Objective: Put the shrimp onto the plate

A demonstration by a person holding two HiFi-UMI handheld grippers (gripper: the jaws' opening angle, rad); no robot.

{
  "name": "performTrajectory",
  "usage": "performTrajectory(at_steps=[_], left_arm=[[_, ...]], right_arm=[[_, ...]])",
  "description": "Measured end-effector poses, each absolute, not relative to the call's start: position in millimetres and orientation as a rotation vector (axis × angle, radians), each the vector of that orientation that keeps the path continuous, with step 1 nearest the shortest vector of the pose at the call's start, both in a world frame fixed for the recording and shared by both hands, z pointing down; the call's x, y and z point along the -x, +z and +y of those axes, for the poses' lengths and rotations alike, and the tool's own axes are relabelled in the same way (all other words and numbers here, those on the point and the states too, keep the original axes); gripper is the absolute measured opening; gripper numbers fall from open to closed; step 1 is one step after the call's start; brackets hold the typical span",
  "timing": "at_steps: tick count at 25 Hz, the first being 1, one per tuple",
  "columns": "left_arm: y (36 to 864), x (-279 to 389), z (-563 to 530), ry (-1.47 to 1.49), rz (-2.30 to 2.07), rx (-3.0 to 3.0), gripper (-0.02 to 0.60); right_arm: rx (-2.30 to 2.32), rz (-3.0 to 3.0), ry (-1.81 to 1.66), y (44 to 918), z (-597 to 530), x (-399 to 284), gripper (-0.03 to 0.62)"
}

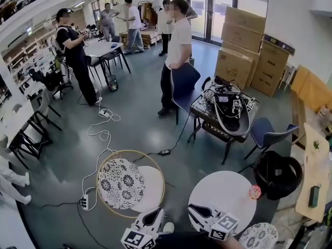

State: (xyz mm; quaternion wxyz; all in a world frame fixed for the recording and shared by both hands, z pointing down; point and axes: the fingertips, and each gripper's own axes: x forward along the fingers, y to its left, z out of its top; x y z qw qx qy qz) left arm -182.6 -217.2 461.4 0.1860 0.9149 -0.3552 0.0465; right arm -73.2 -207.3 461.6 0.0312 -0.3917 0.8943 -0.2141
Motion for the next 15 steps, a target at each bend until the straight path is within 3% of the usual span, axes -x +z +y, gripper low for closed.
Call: performTrajectory(at_steps=[15], left_arm=[[464.7, 175.5, -213.1, 0.141, -0.963, -2.582, 0.006]], right_arm=[[1.233, 2.745, -0.67, 462.4, -201.5, 67.0, 0.04]])
